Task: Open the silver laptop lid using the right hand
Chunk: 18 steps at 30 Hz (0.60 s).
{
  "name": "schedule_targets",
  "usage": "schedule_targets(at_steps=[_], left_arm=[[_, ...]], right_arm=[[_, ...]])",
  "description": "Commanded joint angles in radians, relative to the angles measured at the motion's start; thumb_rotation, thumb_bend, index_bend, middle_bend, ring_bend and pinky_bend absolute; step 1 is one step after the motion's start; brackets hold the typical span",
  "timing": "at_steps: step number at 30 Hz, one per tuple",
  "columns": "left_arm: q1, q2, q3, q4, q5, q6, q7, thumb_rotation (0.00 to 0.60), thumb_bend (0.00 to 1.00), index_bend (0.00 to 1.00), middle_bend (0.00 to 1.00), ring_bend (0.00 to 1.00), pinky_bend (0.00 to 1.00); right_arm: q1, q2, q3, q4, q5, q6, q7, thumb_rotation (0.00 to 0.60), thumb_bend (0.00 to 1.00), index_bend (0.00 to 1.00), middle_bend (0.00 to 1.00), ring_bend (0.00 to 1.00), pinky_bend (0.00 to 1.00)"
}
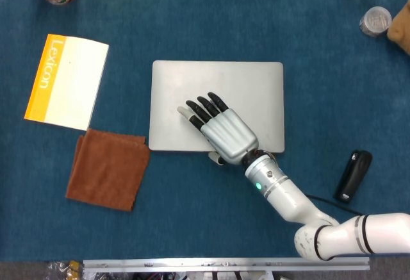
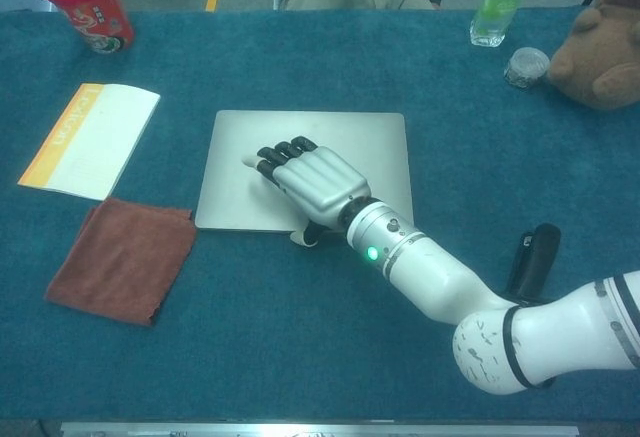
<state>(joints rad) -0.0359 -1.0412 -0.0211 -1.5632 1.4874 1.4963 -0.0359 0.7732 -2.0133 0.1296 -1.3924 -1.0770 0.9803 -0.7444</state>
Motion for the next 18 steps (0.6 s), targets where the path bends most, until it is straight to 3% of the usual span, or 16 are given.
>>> schedule_targets(at_steps=[1, 6, 18], left_arm=[[-0.003, -0.006, 0.0, 0.009, -0.001, -0.005, -0.003, 0.579, 0.46, 0.2, 0.13, 0.1, 0.08], [-0.012, -0.013, -0.002, 0.031, -0.001, -0.021, -0.022, 0.582, 0.46, 0.21, 0.13, 0.1, 0.08], [-0.036, -0.037, 0.014, 0.091, 0.011, -0.081, -0.122, 0.57, 0.46, 0.23, 0.2, 0.13, 0.08]], right_arm=[[0.005, 0.002, 0.002, -0.003, -0.003, 0.003, -0.009, 0.6, 0.28, 0.04, 0.07, 0.0, 0.04], [0.021, 0.005, 0.017, -0.009, -0.006, 0.009, -0.037, 0.6, 0.35, 0.03, 0.07, 0.0, 0.04], [0.071, 0.011, 0.066, -0.026, 0.009, 0.035, -0.132, 0.6, 0.36, 0.03, 0.07, 0.0, 0.04]])
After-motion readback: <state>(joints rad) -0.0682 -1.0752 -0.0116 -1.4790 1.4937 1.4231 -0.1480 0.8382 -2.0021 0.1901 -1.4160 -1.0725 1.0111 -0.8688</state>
